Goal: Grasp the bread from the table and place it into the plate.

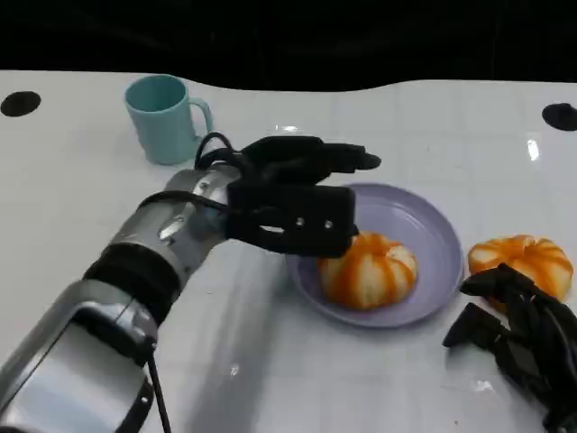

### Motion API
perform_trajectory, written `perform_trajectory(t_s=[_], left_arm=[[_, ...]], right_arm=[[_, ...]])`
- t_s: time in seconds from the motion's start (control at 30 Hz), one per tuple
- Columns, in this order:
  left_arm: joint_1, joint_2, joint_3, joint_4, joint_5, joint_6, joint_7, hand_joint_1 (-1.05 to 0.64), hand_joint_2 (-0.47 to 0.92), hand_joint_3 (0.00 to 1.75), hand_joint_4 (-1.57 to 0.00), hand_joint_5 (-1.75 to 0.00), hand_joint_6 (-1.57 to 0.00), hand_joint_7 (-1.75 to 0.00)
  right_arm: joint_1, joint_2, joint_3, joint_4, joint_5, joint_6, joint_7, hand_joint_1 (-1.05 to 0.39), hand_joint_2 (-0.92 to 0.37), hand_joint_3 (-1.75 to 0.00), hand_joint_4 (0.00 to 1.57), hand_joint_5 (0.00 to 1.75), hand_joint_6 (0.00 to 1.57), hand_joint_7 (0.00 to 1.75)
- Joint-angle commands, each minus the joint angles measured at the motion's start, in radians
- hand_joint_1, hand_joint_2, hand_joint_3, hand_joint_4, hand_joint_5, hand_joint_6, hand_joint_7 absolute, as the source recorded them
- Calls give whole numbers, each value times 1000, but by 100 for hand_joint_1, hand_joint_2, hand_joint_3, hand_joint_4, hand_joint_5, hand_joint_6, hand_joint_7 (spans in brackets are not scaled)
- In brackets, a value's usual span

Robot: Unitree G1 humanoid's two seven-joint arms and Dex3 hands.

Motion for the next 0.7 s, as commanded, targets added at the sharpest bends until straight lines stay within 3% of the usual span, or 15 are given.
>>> perform_trajectory(t_s=[0.03, 0.17, 0.37, 0.47, 0.57, 0.7], left_arm=[[45, 41, 80, -45, -102, -66, -36, -81, 92, 54, -15, -40, -30, -5], [92, 42, 143, -84, -197, -80, -85, -79, 92, 51, -18, -42, -34, -7], [105, 43, 157, -105, -211, -73, -106, -79, 92, 49, -18, -42, -35, -7], [264, 17, 317, -243, -517, -62, -276, -75, 92, 47, -32, -52, -43, -10], [335, 8, 365, -326, -636, -35, -358, -71, 92, 48, -37, -56, -46, -10], [472, -35, 448, -512, -860, 156, -439, -67, 92, 42, -50, -64, -55, -12]], right_arm=[[21, -10, -2, 2, -8, 4, -17, -54, -92, -18, 64, 157, 60, 125], [17, -9, -4, 8, -5, 4, -15, -53, -92, -19, 63, 158, 60, 126], [16, -9, -4, 9, -5, 3, -15, -53, -92, -19, 63, 158, 59, 127], [13, -10, -2, 7, -8, 10, -23, -54, -92, -19, 63, 158, 58, 126], [12, -10, -3, 8, -6, 12, -23, -53, -92, -19, 63, 157, 59, 125], [14, -7, -3, 11, -13, 1, -37, -54, -92, -18, 64, 157, 60, 124]])
